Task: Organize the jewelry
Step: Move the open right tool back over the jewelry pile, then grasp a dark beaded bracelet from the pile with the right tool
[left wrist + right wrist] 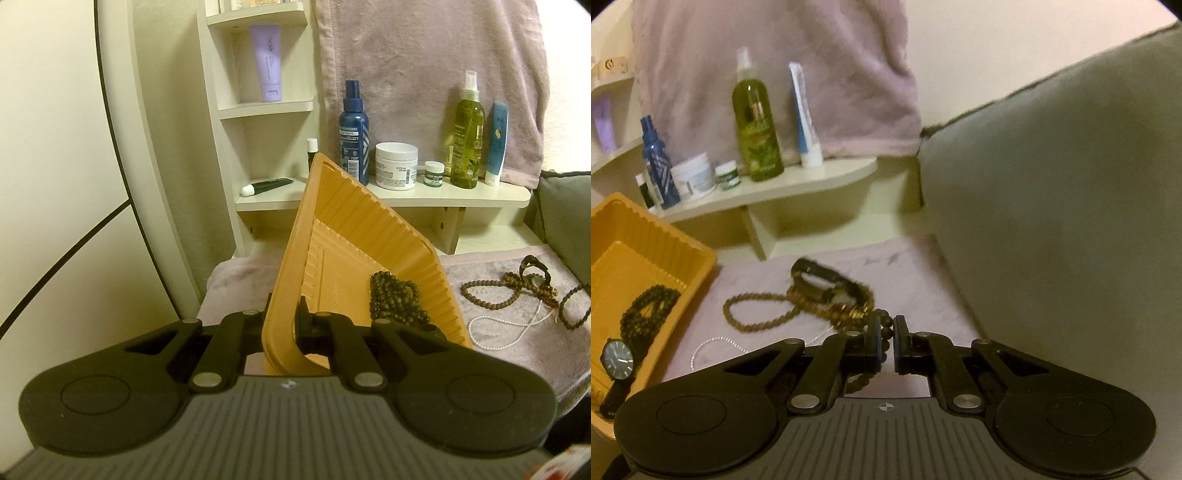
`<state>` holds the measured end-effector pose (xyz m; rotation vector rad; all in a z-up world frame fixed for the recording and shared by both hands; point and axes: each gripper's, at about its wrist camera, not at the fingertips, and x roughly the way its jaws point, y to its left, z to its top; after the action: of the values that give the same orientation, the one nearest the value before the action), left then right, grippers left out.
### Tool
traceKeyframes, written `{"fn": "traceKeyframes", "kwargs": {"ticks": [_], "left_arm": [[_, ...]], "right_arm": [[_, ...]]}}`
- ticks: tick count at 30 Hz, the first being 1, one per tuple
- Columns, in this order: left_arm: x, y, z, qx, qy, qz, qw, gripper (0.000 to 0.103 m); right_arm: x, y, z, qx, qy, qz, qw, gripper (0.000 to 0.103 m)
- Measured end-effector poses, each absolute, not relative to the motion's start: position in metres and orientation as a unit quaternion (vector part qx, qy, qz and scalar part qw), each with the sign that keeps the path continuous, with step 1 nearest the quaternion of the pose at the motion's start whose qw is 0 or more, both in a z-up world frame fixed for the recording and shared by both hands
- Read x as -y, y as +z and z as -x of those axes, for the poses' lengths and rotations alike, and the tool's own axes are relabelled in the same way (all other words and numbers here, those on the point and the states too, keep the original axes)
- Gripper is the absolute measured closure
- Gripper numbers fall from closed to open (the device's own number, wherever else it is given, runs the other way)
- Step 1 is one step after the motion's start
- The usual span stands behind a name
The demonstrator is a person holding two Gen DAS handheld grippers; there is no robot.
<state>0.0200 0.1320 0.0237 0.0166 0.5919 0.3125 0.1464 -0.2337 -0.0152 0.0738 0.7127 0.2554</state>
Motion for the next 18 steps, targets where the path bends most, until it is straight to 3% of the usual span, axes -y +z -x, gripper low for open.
{"fn": "traceKeyframes", "kwargs": {"ticks": [18], "left_arm": [[-0.130,0.026,-0.020,-0.289,0.153,-0.007,0.945,0.096]], "right_arm": [[0.192,0.030,-0.135,-0.312,0.234,-0.038,0.920,0.097]]}}
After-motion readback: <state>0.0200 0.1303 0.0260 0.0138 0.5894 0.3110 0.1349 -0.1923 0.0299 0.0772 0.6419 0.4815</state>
